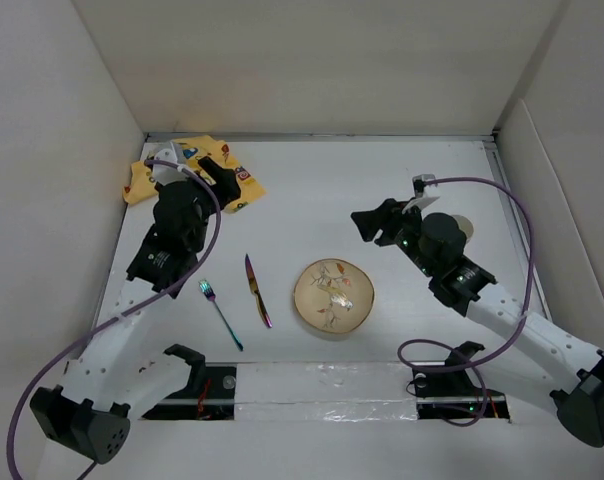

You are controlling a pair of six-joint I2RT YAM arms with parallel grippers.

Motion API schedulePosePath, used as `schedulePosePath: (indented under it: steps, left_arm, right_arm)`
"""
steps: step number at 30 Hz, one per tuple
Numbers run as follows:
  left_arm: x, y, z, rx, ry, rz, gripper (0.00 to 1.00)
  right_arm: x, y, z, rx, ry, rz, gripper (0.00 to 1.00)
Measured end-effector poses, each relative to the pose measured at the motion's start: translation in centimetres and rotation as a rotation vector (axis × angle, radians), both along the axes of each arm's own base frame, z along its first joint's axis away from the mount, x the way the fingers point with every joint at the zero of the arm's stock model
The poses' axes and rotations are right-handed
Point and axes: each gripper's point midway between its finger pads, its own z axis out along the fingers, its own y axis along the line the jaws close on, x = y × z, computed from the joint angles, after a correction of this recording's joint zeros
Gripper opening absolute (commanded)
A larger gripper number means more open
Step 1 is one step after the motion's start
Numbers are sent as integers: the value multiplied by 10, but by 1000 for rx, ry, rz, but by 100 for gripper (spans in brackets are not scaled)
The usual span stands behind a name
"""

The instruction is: Set the dinner table for one person

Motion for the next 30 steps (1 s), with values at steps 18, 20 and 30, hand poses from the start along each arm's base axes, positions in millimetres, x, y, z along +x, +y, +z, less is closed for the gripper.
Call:
schedulePosePath:
  steps: [18,20,30]
  left_arm:
    - [148,63,-53,12,158,269,39]
    - [175,75,-75,39,220,298,49]
    - [210,57,-210,196,541,193,67]
  right_arm:
    - [2,3,-1,15,7,3,0]
    - [2,3,-1,15,7,4,7]
    - [6,9,-17,-20,37,17,42]
